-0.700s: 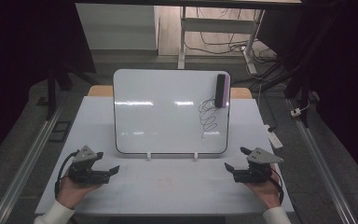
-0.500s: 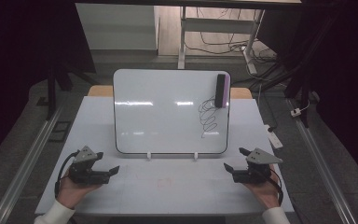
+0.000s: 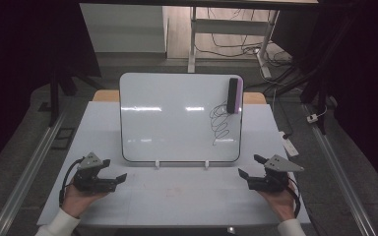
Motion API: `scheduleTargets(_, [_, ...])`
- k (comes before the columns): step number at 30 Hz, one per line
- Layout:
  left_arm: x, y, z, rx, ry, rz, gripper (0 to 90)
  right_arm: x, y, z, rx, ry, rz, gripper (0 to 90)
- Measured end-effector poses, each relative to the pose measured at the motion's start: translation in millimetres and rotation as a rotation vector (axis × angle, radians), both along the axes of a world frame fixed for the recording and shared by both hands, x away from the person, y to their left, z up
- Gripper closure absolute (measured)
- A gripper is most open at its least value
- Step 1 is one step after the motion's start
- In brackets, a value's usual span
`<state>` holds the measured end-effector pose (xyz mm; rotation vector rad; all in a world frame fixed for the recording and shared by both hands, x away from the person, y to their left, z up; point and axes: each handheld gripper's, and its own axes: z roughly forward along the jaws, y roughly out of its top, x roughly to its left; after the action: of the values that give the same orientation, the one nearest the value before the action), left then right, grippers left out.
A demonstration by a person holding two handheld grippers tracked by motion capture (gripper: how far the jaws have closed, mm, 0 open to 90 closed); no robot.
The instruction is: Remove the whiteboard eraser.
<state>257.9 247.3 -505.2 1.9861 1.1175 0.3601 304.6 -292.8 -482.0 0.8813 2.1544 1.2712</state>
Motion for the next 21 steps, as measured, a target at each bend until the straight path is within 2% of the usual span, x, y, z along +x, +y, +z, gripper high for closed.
scheduleTargets(2, [-1.2,-0.5,-0.1,0.014,0.0,0.006,14.4,-0.3,-0.5,1.4,0.01,-0.008,-0.003,21.0])
scheduleTargets(6, [-4.4,1.8,1.5,0.002,-0.008,0.018,14.5,1.4,-0.3,2.8,0.024,-0.004,-0.006,21.2])
scheduleTargets(13, [-3.8,0.0,1.2,0.004,-0.008,0.006,14.4,2.0,4.8,1.9,0.004,0.003,0.009,21.6])
scheduleTargets(15, [-2.9,-0.7,1.6,-0.003,-0.008,0.0,14.4,-0.8,7.5,3.8,-0.013,-0.012,0.012,21.9])
scheduleTargets(18, [-3.3,-2.0,1.2,0.006,-0.008,-0.004,14.4,-1.7,9.0,7.3,-0.01,-0.017,0.01,21.9])
scheduleTargets(21, [-4.5,-2.6,2.3,-0.002,-0.013,-0.01,14.4,-4.1,11.1,12.8,-0.005,-0.021,-0.003,22.4])
